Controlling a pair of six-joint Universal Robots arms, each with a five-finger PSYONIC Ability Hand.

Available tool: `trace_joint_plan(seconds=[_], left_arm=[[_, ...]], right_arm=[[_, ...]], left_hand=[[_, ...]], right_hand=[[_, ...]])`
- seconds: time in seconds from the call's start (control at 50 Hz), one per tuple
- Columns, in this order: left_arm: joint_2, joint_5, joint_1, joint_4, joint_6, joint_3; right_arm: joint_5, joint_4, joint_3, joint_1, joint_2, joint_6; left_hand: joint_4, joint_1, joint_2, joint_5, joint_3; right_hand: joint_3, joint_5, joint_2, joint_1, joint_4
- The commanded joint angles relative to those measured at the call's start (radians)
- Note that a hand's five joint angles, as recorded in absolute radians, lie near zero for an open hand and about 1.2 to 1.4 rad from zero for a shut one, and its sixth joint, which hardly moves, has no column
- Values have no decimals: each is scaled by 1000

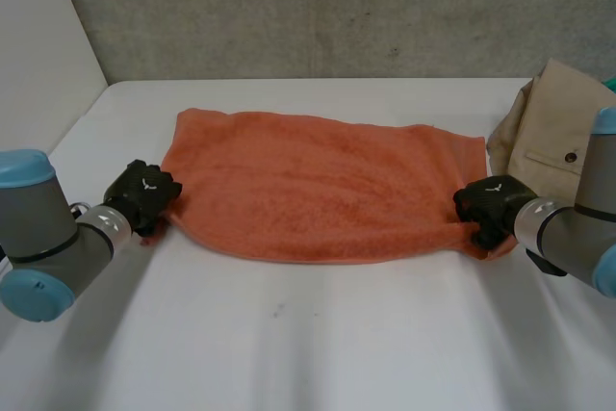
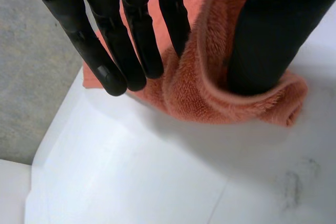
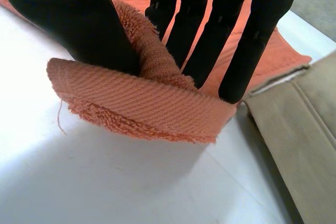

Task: Fold the laundry.

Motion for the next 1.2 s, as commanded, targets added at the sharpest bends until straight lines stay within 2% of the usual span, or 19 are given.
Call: trace_joint_plan(seconds=[0.02,0.28,0.36,0.44,0.5,0.58,0.66,0.68,0.74,0.76,0.8,0.84,0.9,0.98,1.06,1.14,1.2], left_arm=[[-5,-1,4,-46,-64,27],[38,-19,48,-47,-245,35],[36,-3,47,-66,-290,51],[50,13,52,-145,-292,55],[82,17,59,-190,-275,48],[176,16,79,-268,-217,18],[288,1,105,-371,-94,-34],[324,-16,105,-446,-10,-62],[374,-45,111,-555,108,-100],[395,-64,121,-617,182,-120],[409,-78,136,-675,250,-137],[412,-87,144,-725,328,-145],[411,-88,128,-722,362,-134],[362,-92,79,-657,313,-70],[264,-93,29,-542,239,65],[165,-107,-7,-408,158,276],[116,-134,-24,-299,49,482]], right_arm=[[1,18,-21,-33,-16,50],[8,21,-49,-55,-10,47],[8,21,-46,-53,-18,47],[8,23,-47,-53,-30,47],[6,37,-46,-53,-49,37],[0,83,-47,-49,-81,-34],[-9,208,-46,-49,-108,-214],[-9,304,-46,-52,-111,-315],[-5,469,-50,-56,-113,-475],[-2,559,-58,-55,-115,-565],[12,607,-70,-53,-116,-623],[43,601,-93,-49,-108,-611],[63,572,-119,-38,-90,-575],[72,521,-164,-13,-44,-526],[77,445,-230,22,16,-482],[118,307,-343,59,54,-379],[168,128,-461,79,51,-260]], left_hand=[[-165,-147,-167,-168,-170],[-148,-130,-149,-151,-152],[7,26,6,4,3],[605,623,604,602,600],[606,625,605,603,602],[606,625,605,603,602],[606,625,605,603,602],[606,625,605,603,602],[606,625,605,603,602],[606,625,605,603,602],[606,625,605,603,602],[606,625,605,603,602],[606,625,605,603,602],[606,625,605,603,602],[606,625,605,603,602],[606,625,605,603,602],[606,625,605,603,602]], right_hand=[[207,235,220,268,198],[207,235,220,268,198],[207,235,220,268,198],[207,235,220,268,198],[207,235,220,268,198],[207,235,220,268,198],[207,235,220,268,198],[207,235,220,268,198],[207,235,220,268,198],[207,235,220,268,198],[207,235,220,268,198],[207,235,220,268,198],[207,235,220,268,198],[207,235,220,268,198],[207,235,220,268,198],[207,235,220,268,198],[207,235,220,268,198]])
